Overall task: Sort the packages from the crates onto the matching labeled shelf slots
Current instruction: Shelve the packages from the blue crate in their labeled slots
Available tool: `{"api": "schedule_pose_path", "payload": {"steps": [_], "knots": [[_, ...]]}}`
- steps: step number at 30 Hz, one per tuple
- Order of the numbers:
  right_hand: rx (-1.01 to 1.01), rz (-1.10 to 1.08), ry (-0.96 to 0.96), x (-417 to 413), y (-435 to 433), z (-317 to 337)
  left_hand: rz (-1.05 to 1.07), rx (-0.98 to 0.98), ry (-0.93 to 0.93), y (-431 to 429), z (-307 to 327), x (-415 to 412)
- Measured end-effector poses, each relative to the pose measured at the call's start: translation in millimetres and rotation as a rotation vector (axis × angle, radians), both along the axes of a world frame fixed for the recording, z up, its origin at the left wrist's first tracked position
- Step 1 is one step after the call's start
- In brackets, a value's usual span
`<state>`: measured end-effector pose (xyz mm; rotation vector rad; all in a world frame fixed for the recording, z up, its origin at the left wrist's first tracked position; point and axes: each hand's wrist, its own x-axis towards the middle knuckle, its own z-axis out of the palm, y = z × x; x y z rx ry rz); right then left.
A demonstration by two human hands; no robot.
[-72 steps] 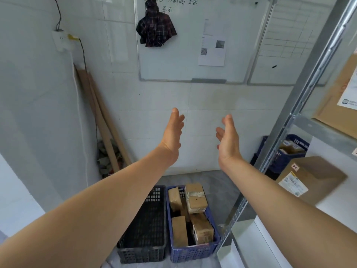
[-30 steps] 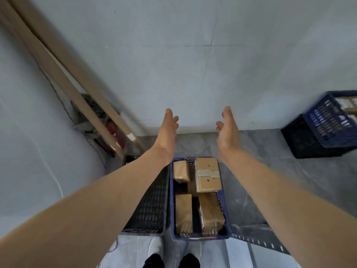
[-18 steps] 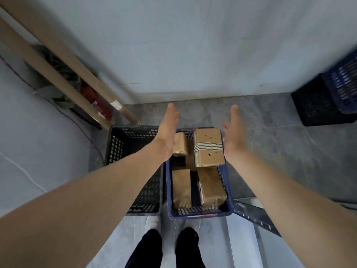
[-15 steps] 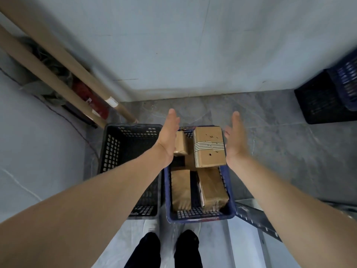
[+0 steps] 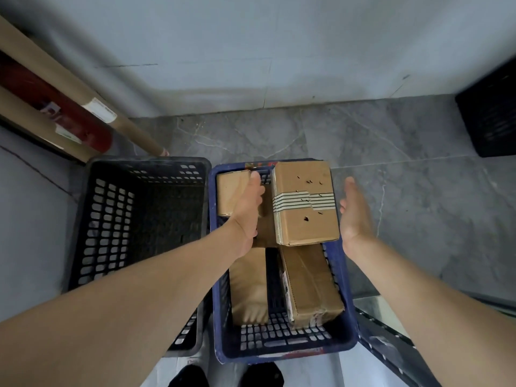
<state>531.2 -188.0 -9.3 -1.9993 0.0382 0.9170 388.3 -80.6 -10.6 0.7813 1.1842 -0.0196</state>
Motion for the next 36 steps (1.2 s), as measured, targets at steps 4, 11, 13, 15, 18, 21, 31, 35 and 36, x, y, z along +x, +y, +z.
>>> {"api": "schedule_pose_path", "payload": {"steps": [4,11,13,15,18,21,31,35,36], "knots": [[0.007,0.000,0.030,19,3,-40,-0.018,-0.038,-0.005,-3,-31,25],[-0.025,0.028,0.049,32,-4,-94,-0.060,-0.083,-0.025,-5,-61,41],[-0.028,0.025,0.040,27,-2,-90,-0.056,-0.095,-0.020,-7,-67,42],[-0.041,0.024,0.039,24,-4,-92,-0.052,-0.116,-0.019,-9,-70,43],[-0.042,-0.009,0.052,24,-15,-113,-0.007,-0.145,0.020,-8,-71,38],[-0.081,-0.070,0.118,13,-29,-115,-0.002,-0.182,0.070,-4,-69,23],[0.025,-0.310,0.238,-17,-33,-76,0.182,-0.217,0.134,0,-59,-11],[0.049,-0.364,0.275,-21,-38,-71,0.174,-0.200,0.179,4,-56,-17],[0.048,-0.359,0.288,-21,-39,-71,0.167,-0.207,0.177,5,-56,-20]]}}
